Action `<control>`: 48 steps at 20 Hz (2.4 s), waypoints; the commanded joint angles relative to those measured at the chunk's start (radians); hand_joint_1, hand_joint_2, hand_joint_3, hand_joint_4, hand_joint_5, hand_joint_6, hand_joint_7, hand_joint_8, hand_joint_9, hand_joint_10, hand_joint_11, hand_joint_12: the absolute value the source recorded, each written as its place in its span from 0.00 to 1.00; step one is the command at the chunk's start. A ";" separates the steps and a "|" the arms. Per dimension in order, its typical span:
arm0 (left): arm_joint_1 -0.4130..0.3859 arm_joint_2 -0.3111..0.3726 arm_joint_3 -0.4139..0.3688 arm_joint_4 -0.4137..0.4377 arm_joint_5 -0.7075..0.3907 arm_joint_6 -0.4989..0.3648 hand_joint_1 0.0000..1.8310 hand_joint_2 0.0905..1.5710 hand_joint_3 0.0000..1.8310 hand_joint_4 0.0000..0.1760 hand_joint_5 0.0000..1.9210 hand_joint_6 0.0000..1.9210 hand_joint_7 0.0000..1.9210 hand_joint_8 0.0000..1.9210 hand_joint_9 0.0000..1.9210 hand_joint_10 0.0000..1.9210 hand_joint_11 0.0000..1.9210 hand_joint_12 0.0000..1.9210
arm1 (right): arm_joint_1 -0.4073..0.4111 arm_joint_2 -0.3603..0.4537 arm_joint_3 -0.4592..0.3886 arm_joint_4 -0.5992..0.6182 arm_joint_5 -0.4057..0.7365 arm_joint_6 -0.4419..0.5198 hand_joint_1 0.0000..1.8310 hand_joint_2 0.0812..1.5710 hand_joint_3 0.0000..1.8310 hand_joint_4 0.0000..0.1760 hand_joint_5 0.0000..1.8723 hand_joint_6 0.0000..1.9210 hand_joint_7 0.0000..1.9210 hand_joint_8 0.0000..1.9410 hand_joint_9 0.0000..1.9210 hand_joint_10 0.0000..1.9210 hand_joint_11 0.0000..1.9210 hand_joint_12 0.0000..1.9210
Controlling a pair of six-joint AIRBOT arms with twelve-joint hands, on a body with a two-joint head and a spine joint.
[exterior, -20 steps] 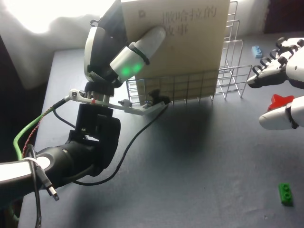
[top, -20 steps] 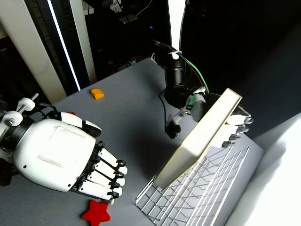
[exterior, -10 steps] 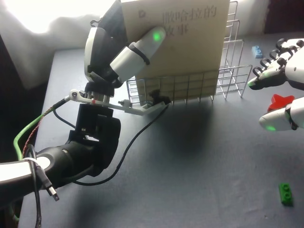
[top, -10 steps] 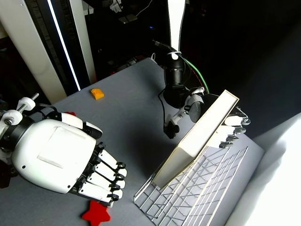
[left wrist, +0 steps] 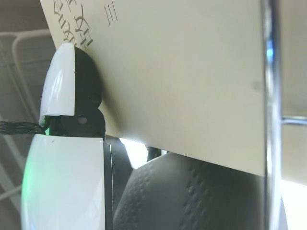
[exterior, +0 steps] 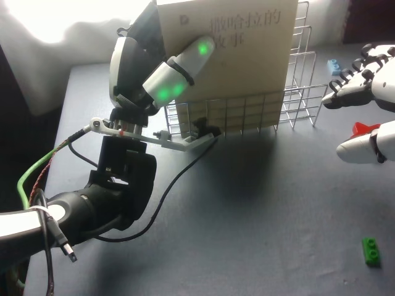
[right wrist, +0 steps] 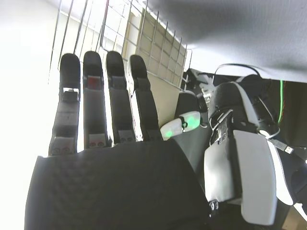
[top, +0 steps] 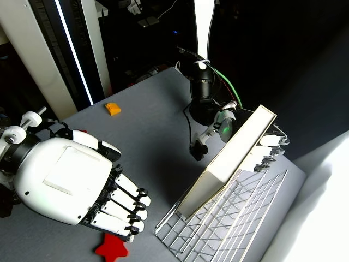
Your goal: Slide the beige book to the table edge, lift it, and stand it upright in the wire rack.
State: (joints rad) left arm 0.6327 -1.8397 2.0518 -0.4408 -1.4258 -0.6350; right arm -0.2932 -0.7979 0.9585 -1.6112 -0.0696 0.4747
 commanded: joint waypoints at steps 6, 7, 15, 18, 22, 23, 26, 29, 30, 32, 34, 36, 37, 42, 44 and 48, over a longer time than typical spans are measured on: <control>0.001 0.025 -0.004 0.005 -0.106 -0.022 0.55 0.72 0.00 0.00 0.31 0.18 0.34 0.09 0.31 0.20 0.15 0.61 | 0.011 0.006 -0.006 -0.001 -0.019 0.004 0.04 0.72 0.00 0.00 0.18 0.00 0.18 0.00 0.17 0.00 0.00 0.49; 0.001 0.029 -0.006 0.005 -0.106 -0.022 0.55 0.69 0.00 0.00 0.32 0.08 0.32 0.03 0.31 0.14 0.12 0.59 | 0.010 0.006 -0.007 -0.001 -0.020 0.007 0.04 0.72 0.00 0.00 0.19 0.00 0.18 0.00 0.18 0.00 0.01 0.49; -0.003 0.110 -0.093 0.005 -0.113 -0.022 0.36 0.65 0.00 0.00 0.24 0.00 0.23 0.00 0.23 0.00 0.02 0.49 | 0.004 0.006 -0.009 -0.001 -0.032 0.018 0.04 0.72 0.00 0.00 0.19 0.00 0.18 0.00 0.18 0.00 0.01 0.49; -0.001 0.180 -0.162 0.006 -0.116 -0.016 0.37 0.62 0.00 0.00 0.21 0.00 0.19 0.00 0.19 0.00 0.00 0.43 | 0.004 0.006 -0.010 -0.001 -0.033 0.018 0.06 0.71 0.00 0.00 0.19 0.00 0.18 0.00 0.18 0.00 0.01 0.48; 0.004 0.299 -0.297 0.006 -0.116 0.014 0.35 0.62 0.00 0.00 0.16 0.00 0.14 0.00 0.14 0.00 0.00 0.34 | 0.006 0.006 -0.011 -0.001 -0.036 0.021 0.05 0.71 0.00 0.00 0.18 0.00 0.18 0.00 0.17 0.00 0.00 0.49; 0.005 0.329 -0.332 0.006 -0.116 0.023 0.34 0.62 0.00 0.00 0.15 0.00 0.13 0.00 0.12 0.00 0.00 0.30 | 0.006 0.006 -0.011 -0.001 -0.037 0.022 0.04 0.72 0.00 0.00 0.19 0.00 0.18 0.00 0.18 0.00 0.00 0.49; 0.010 0.461 -0.458 0.007 -0.108 0.064 0.35 0.61 0.00 0.02 0.13 0.00 0.10 0.00 0.10 0.00 0.00 0.25 | 0.009 0.006 -0.011 -0.001 -0.037 0.022 0.05 0.71 0.00 0.00 0.19 0.00 0.19 0.00 0.19 0.00 0.01 0.50; 0.021 0.635 -0.591 0.009 -0.037 0.166 0.35 0.60 0.00 0.05 0.13 0.00 0.11 0.00 0.11 0.01 0.00 0.28 | 0.010 0.007 -0.012 -0.001 -0.037 0.022 0.06 0.71 0.00 0.00 0.19 0.00 0.19 0.00 0.18 0.00 0.01 0.49; 0.026 0.679 -0.620 0.009 -0.016 0.194 0.36 0.59 0.00 0.03 0.14 0.00 0.11 0.00 0.11 0.00 0.00 0.29 | 0.010 0.007 -0.012 -0.001 -0.036 0.022 0.07 0.71 0.00 0.00 0.19 0.00 0.18 0.00 0.18 0.00 0.01 0.48; 0.041 0.793 -0.689 0.028 0.054 0.251 0.35 0.60 0.00 0.06 0.13 0.00 0.10 0.00 0.10 0.00 0.00 0.23 | 0.009 0.007 -0.013 -0.001 -0.034 0.022 0.06 0.71 0.00 0.00 0.18 0.00 0.17 0.00 0.17 0.00 0.00 0.48; 0.049 0.870 -0.726 0.092 0.127 0.279 0.35 0.60 0.00 0.05 0.13 0.00 0.10 0.00 0.09 0.00 0.00 0.23 | 0.009 0.007 -0.015 -0.001 -0.034 0.022 0.05 0.71 0.00 0.00 0.18 0.01 0.18 0.01 0.18 0.01 0.01 0.49; 0.060 0.944 -0.758 0.187 0.195 0.318 0.34 0.61 0.00 0.04 0.14 0.00 0.10 0.00 0.09 0.00 0.00 0.23 | 0.009 0.009 -0.019 -0.001 -0.035 0.023 0.05 0.72 0.00 0.00 0.19 0.01 0.19 0.01 0.18 0.01 0.02 0.49; 0.066 0.966 -0.767 0.231 0.216 0.319 0.34 0.61 0.00 0.04 0.14 0.00 0.10 0.00 0.09 0.00 0.00 0.23 | 0.009 0.009 -0.020 -0.001 -0.035 0.023 0.05 0.72 0.00 0.00 0.19 0.01 0.19 0.01 0.18 0.01 0.02 0.49; 0.125 1.100 -0.793 0.466 0.322 0.386 0.38 0.61 0.00 0.00 0.16 0.01 0.13 0.01 0.13 0.01 0.00 0.34 | 0.009 0.017 -0.030 -0.001 -0.035 0.026 0.05 0.72 0.00 0.00 0.19 0.00 0.18 0.00 0.18 0.00 0.01 0.49; 0.170 1.155 -0.805 0.519 0.352 0.409 0.35 0.62 0.00 0.00 0.15 0.00 0.13 0.00 0.13 0.00 0.00 0.32 | 0.009 0.020 -0.034 -0.001 -0.036 0.026 0.03 0.72 0.00 0.00 0.18 0.00 0.18 0.00 0.18 0.00 0.00 0.49; 0.195 1.268 -0.837 0.651 0.439 0.501 0.35 0.61 0.00 0.00 0.17 0.00 0.15 0.00 0.14 0.00 0.00 0.34 | 0.009 0.024 -0.042 -0.001 -0.036 0.028 0.05 0.72 0.00 0.00 0.19 0.00 0.19 0.00 0.19 0.00 0.02 0.49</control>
State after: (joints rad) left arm 0.8364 -0.5774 1.2057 0.2821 -0.9070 -0.1242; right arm -0.2943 -0.7845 0.9173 -1.6077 -0.0868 0.4984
